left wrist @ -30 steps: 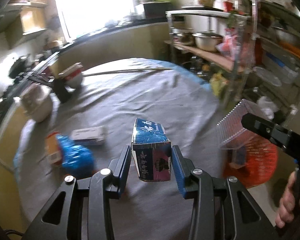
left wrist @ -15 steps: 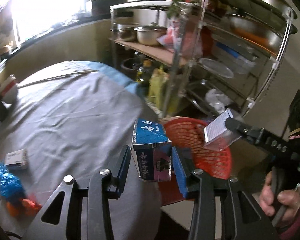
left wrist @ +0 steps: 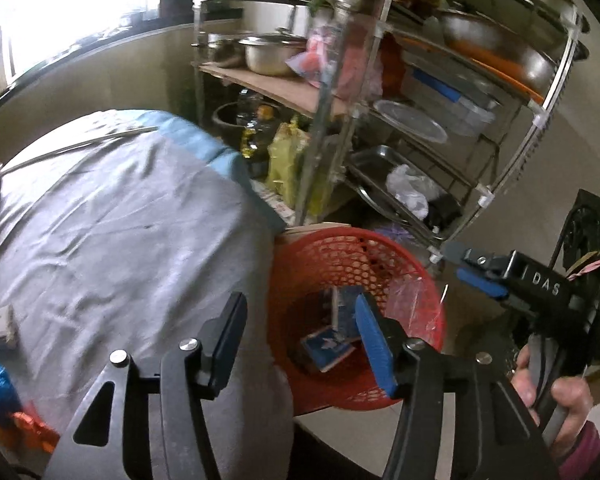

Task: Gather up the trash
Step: 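Carry the carton and tray to the red basket and release both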

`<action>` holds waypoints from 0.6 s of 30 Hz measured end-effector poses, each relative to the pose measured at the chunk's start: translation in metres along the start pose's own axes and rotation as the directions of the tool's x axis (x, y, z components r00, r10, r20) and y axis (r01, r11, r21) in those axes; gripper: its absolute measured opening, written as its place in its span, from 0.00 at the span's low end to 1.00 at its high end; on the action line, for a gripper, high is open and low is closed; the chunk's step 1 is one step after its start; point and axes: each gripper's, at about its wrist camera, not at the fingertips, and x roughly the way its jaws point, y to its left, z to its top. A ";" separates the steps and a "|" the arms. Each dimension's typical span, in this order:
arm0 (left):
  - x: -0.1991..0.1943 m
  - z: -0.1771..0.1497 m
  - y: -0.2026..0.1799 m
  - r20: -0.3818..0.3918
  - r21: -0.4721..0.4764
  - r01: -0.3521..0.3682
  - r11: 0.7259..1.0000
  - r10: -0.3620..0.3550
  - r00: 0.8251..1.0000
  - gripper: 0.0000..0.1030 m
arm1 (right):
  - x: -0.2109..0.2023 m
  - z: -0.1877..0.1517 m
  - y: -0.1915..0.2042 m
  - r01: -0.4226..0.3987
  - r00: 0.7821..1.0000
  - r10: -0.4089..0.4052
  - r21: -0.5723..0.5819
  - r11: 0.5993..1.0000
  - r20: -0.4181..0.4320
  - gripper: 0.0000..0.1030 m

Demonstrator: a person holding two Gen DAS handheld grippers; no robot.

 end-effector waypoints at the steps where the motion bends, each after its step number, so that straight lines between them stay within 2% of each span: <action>1: -0.006 -0.003 0.007 0.006 -0.011 -0.011 1.000 0.011 1.000 0.56 | 0.001 -0.001 0.002 -0.002 1.000 0.002 0.001 1.000 -0.004 0.67; 4: -0.024 -0.016 0.023 0.016 -0.020 -0.086 0.996 0.086 0.996 0.57 | 0.002 -0.005 0.014 -0.016 1.000 0.016 -0.021 1.000 -0.010 0.67; 7: -0.043 -0.035 0.039 0.015 -0.005 -0.200 0.980 0.200 0.980 0.57 | 0.004 -0.010 0.034 -0.041 0.999 0.039 -0.070 0.997 -0.024 0.67; 11: -0.075 -0.060 0.064 0.032 -0.019 -0.313 0.949 0.314 0.949 0.59 | 0.007 -0.020 0.073 -0.086 0.995 0.079 -0.141 0.986 -0.056 0.67; 13: -0.096 -0.077 0.083 0.036 -0.056 -0.382 0.923 0.384 0.923 0.61 | 0.010 -0.028 0.095 -0.109 0.992 0.097 -0.176 0.978 -0.076 0.67; 18: -0.134 -0.114 0.132 -0.001 -0.173 -0.467 0.867 0.474 0.880 0.63 | 0.017 -0.053 0.161 -0.181 0.979 0.145 -0.285 0.941 -0.143 0.67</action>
